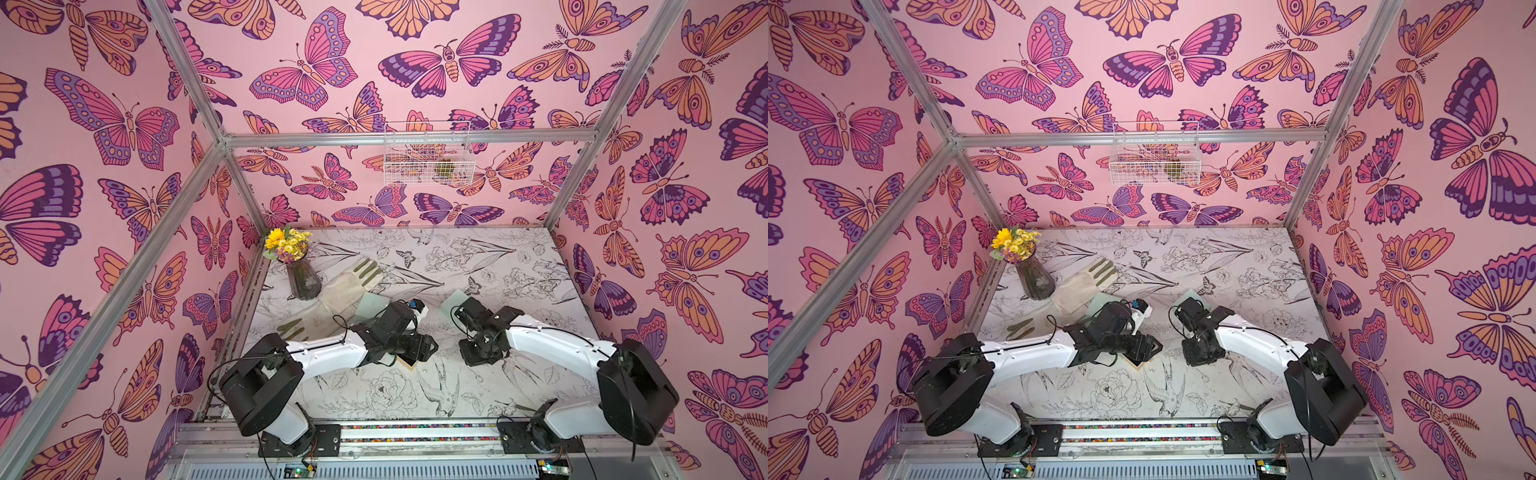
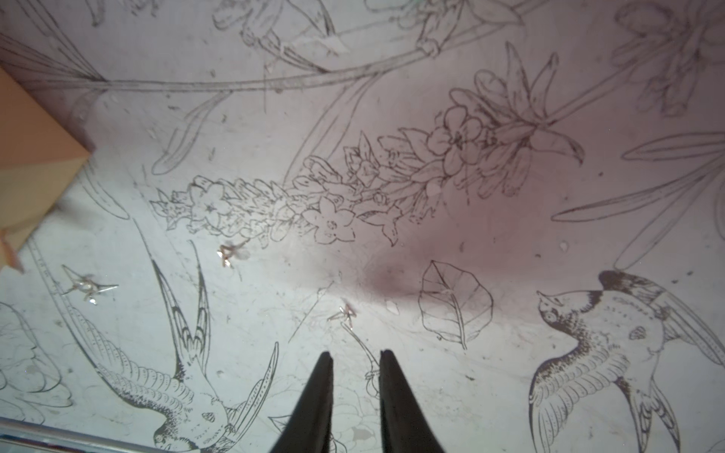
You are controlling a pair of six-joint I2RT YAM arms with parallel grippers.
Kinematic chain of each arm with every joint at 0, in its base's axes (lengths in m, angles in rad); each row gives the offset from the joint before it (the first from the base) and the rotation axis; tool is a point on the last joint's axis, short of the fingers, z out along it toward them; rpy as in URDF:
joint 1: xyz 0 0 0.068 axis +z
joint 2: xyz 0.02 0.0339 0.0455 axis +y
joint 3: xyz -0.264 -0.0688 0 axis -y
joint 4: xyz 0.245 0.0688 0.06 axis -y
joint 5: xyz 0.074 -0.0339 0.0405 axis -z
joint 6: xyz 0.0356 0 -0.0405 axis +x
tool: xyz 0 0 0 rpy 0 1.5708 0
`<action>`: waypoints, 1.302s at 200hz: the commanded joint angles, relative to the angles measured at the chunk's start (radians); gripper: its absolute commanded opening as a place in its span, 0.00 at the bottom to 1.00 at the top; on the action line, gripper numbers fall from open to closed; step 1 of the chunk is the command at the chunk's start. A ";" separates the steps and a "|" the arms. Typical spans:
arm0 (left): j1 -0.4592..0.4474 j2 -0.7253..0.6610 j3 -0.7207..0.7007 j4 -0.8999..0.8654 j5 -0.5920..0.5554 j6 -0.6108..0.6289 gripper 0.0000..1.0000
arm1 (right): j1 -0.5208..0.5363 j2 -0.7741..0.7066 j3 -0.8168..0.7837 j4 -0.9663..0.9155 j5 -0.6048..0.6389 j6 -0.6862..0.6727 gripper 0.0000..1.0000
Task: Place the earrings into the drawer-style jewelry box
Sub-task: Place the earring at the center of the board, then pick up the earring from the center of the board.
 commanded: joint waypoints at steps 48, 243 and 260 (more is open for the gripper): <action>0.017 -0.035 -0.030 0.043 -0.010 -0.010 0.73 | 0.054 0.039 -0.007 0.058 0.111 0.183 0.43; 0.028 -0.010 -0.013 0.042 0.022 0.001 0.73 | 0.128 0.095 -0.028 -0.054 0.190 0.214 0.40; 0.028 -0.006 -0.010 0.041 0.022 0.000 0.73 | 0.125 0.094 -0.036 -0.053 0.200 0.219 0.39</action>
